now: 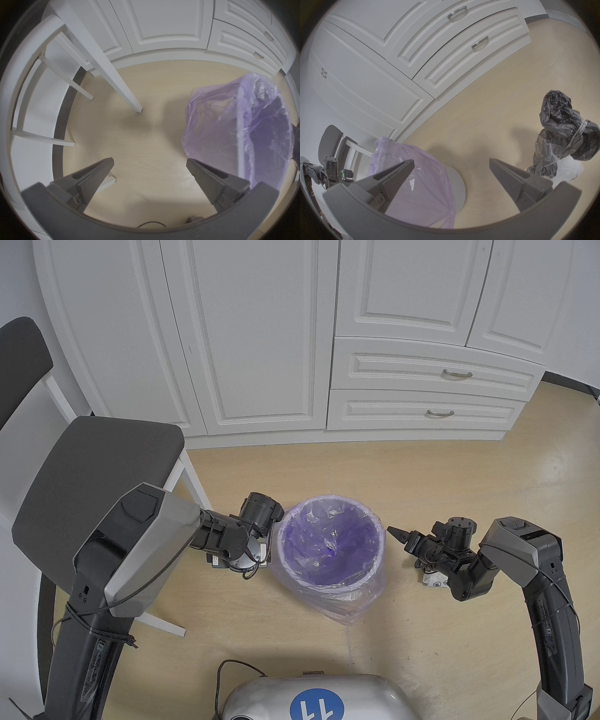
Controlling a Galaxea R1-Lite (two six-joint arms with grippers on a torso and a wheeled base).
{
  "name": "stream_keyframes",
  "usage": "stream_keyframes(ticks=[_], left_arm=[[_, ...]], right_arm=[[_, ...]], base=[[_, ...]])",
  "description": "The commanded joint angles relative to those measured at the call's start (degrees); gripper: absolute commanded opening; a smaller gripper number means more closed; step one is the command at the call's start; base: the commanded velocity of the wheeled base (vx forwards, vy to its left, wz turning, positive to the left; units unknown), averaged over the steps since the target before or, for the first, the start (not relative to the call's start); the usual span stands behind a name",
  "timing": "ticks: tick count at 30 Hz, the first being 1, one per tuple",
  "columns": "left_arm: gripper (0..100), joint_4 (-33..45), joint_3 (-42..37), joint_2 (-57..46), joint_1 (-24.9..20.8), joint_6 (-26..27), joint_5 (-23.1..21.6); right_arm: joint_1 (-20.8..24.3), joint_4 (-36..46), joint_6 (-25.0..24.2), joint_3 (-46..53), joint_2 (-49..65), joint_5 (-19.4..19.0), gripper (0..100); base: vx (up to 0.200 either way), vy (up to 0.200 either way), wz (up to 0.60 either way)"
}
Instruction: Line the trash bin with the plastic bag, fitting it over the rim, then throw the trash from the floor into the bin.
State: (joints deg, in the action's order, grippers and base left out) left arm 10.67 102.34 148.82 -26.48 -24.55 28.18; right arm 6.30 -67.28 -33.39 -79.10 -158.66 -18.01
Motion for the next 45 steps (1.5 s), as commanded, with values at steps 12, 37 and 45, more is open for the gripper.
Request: stream_keyframes(ticks=[12,37,45], left_arm=[[100,-0.38,-7.95,-8.99,-0.59,-0.32,0.38],[100,-19.63,-41.78,-31.58,-7.10,-3.40,1.35],[100,-29.56,-48.81,-31.49,-6.39,-2.69,-0.15]], right_arm=[[-8.15,35.64,9.75,-18.72,12.41,-0.36,100],[-15.09,61.48,31.46,-33.83,2.39,5.70,100],[-11.14,61.39,33.04,-32.78,-1.04,5.70,100]], base=[[0.000,0.000,0.00],[0.000,0.000,0.00],[0.000,0.000,0.00]])
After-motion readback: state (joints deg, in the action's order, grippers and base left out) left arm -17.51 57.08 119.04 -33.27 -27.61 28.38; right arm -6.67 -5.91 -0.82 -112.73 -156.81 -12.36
